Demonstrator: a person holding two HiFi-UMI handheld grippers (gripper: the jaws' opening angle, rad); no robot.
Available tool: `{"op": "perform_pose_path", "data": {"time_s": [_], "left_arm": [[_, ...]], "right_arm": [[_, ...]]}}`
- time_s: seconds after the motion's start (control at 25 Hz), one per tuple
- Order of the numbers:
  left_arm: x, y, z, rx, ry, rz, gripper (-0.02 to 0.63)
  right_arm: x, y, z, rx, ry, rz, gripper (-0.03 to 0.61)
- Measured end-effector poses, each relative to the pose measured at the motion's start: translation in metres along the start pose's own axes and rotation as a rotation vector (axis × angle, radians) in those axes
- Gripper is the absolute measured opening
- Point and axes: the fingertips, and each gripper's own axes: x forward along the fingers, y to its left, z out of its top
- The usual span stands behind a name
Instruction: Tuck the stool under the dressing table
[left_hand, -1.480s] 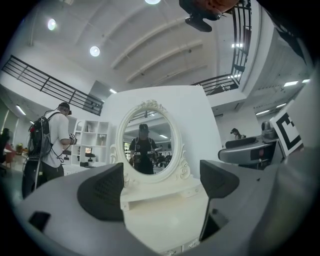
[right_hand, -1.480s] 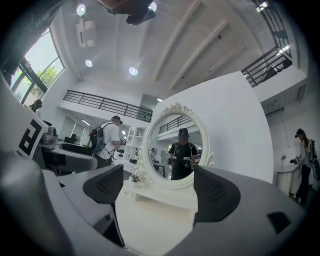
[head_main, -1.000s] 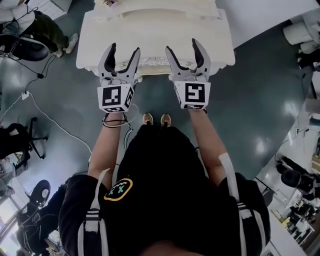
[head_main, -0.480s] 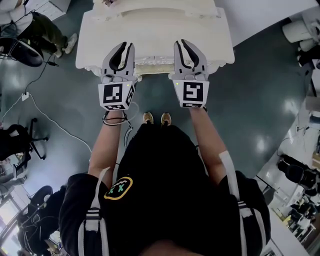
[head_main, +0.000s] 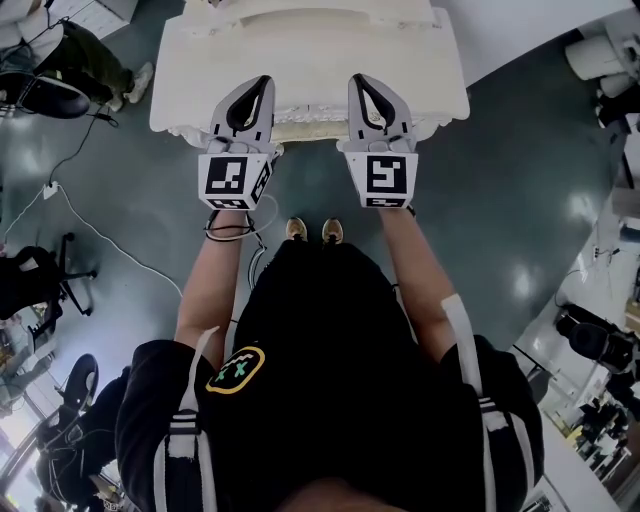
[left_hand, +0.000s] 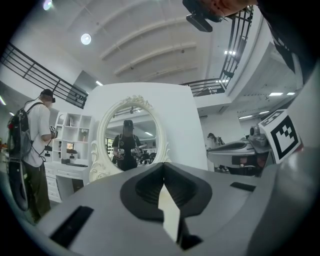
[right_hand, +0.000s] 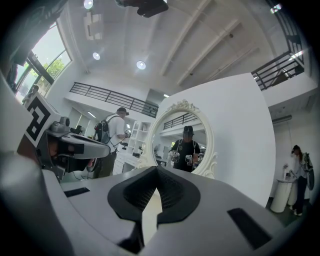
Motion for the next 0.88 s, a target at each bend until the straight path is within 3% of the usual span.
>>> {"op": "perform_pose_path", "data": {"time_s": [0.48,0.88], "left_arm": [[0.002,0.002,-0.002,0.002,0.008,0.004,0.02],[0.006,0.001,-0.006,-0.003,0.012,0.003,0.02]], "right_arm": [[0.003,0.011,0.001,0.024,0.003,0.07,0.02],[0.004,0.01,-0.004,0.026,0.013,0.077,0.02]]}}
